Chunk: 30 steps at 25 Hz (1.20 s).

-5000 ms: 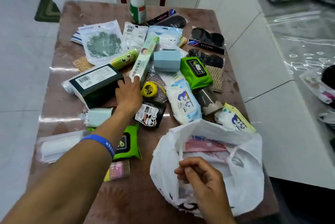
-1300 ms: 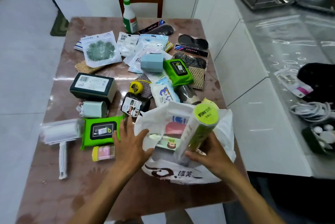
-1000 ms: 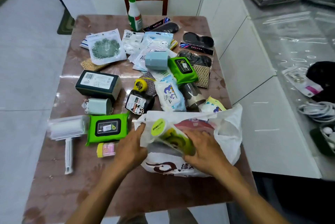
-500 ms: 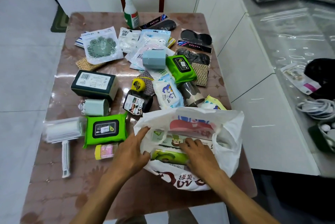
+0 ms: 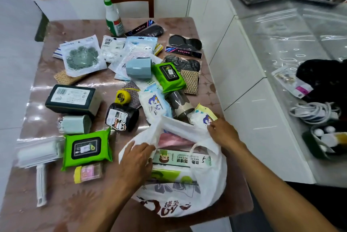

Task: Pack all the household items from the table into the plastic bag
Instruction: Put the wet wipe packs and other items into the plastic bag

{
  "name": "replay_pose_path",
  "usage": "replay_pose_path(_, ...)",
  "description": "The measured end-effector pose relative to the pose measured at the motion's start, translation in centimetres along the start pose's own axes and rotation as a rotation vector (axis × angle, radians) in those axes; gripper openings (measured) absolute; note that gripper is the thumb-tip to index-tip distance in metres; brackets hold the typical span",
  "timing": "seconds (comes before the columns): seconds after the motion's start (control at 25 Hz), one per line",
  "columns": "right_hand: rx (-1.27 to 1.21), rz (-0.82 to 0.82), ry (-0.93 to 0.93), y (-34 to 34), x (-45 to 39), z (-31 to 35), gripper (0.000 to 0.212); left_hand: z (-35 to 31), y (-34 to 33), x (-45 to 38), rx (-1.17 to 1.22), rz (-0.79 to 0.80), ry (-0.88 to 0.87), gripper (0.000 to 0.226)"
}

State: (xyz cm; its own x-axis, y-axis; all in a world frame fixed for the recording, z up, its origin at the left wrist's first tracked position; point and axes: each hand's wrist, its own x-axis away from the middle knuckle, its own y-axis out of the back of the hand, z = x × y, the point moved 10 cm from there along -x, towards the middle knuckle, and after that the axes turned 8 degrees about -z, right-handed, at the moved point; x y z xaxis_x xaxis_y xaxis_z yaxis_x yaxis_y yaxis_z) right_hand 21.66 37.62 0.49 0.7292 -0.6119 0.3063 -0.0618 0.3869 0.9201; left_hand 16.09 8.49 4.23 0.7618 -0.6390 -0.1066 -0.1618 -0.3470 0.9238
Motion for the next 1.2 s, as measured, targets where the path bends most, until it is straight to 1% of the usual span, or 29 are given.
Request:
replay_pose_path(0.04, -0.006, -0.072, -0.021, -0.1, -0.2, -0.8, 0.023, -0.1, -0.3, 0.3, 0.014, 0.012, -0.008, 0.039)
replay_pose_path(0.08, -0.016, -0.143, -0.042, 0.4, -0.5, -1.6, 0.028, -0.1, -0.4, 0.4, 0.031, 0.021, -0.005, 0.037)
replay_pose_path(0.12, -0.039, -0.135, -0.074, 0.1, -1.1, -2.5, 0.042, 0.0, -0.3, 0.6, 0.052, 0.025, 0.010, 0.035)
replay_pose_path(0.2, -0.144, 0.060, -0.179, -1.9, -1.9, -3.9, 0.077, 0.6, 0.2, 0.6, 0.104, 0.019, 0.092, 0.028)
replay_pose_path(0.24, -0.145, 0.138, -0.199, -3.0, -2.3, -4.2, 0.091, 1.3, 0.5, 0.7, 0.129, -0.011, 0.156, 0.026)
replay_pose_path(0.28, -0.123, 0.173, -0.186, -3.8, -2.8, -4.2, 0.101, 2.2, 0.8, 0.8, 0.154, -0.047, 0.226, 0.024)
replay_pose_path(0.32, -0.108, 0.182, -0.162, -4.5, -3.1, -4.0, 0.105, 2.9, 1.2, 1.0, 0.173, -0.077, 0.286, 0.022)
replay_pose_path(0.4, -0.175, 0.129, -0.135, -4.5, -2.9, -3.1, 0.101, 3.5, 2.0, 1.0, 0.192, -0.122, 0.331, 0.024)
replay_pose_path(0.48, -0.258, 0.051, -0.152, -3.3, -2.1, -3.3, 0.085, 3.1, 2.9, 0.9, 0.154, -0.126, 0.317, 0.030)
replay_pose_path(0.52, -0.306, -0.014, -0.172, -2.3, -1.5, -3.7, 0.073, 2.8, 3.4, 0.8, 0.116, -0.133, 0.296, 0.033)
replay_pose_path(0.6, -0.420, -0.207, -0.217, 0.9, 0.0, -5.1, 0.054, 2.5, 3.4, 0.9, 0.084, -0.119, 0.269, 0.043)
replay_pose_path(0.68, -0.639, -0.402, -0.247, 5.1, 3.0, -5.6, 0.048, 3.0, 2.1, 1.2, 0.093, -0.031, 0.290, 0.063)
replay_pose_path(0.72, -0.771, -0.482, -0.232, 7.4, 4.8, -5.2, 0.046, 3.2, 1.5, 1.3, 0.108, 0.001, 0.301, 0.071)
replay_pose_path(0.76, -0.889, -0.517, -0.192, 9.5, 6.5, -4.1, 0.045, 3.3, 1.2, 1.3, 0.136, 0.010, 0.306, 0.076)
replay_pose_path(0.8, -0.982, -0.488, -0.124, 11.3, 7.9, -2.2, 0.044, 3.4, 1.2, 1.1, 0.172, 0.000, 0.306, 0.078)
replay_pose_path(0.84, -1.047, -0.402, -0.048, 11.9, 8.9, 0.4, 0.045, 3.5, 1.3, 0.9, 0.212, -0.016, 0.308, 0.078)
replay_pose_path(0.88, -1.067, -0.255, 0.000, 11.0, 9.8, 3.3, 0.048, 3.7, 1.6, 0.8, 0.250, -0.026, 0.316, 0.078)
replay_pose_path(0.92, -1.046, -0.066, 0.001, 8.4, 10.5, 5.8, 0.052, 4.1, 1.8, 0.9, 0.282, -0.033, 0.332, 0.077)
replay_pose_path(0.96, -0.967, 0.122, -0.030, 4.8, 11.4, 7.8, 0.054, 4.6, 1.9, 1.1, 0.310, -0.040, 0.353, 0.076)
replay_pose_path(1.0, -0.854, 0.274, -0.076, 0.8, 12.6, 9.1, 0.055, 5.2, 2.2, 1.5, 0.337, -0.051, 0.376, 0.076)
replay_pose_path(1.04, -0.748, 0.377, -0.116, -2.7, 13.4, 9.4, 0.055, 5.7, 2.4, 1.8, 0.364, -0.060, 0.400, 0.076)
replay_pose_path(1.08, -0.677, 0.436, -0.135, -5.6, 14.0, 9.2, 0.056, 6.1, 2.6, 2.1, 0.394, -0.065, 0.418, 0.076)
replay_pose_path(1.12, -0.649, 0.458, -0.130, -7.4, 14.3, 9.4, 0.055, 6.2, 2.6, 2.2, 0.427, -0.063, 0.428, 0.077)
replay_pose_path(1.16, -0.609, 0.439, -0.091, -8.2, 14.2, 9.7, 0.050, 6.2, 2.5, 2.4, 0.460, -0.051, 0.429, 0.078)
replay_pose_path(1.2, -0.531, 0.401, -0.004, -8.2, 14.0, 10.7, 0.044, 6.1, 2.3, 2.4, 0.487, -0.037, 0.427, 0.080)
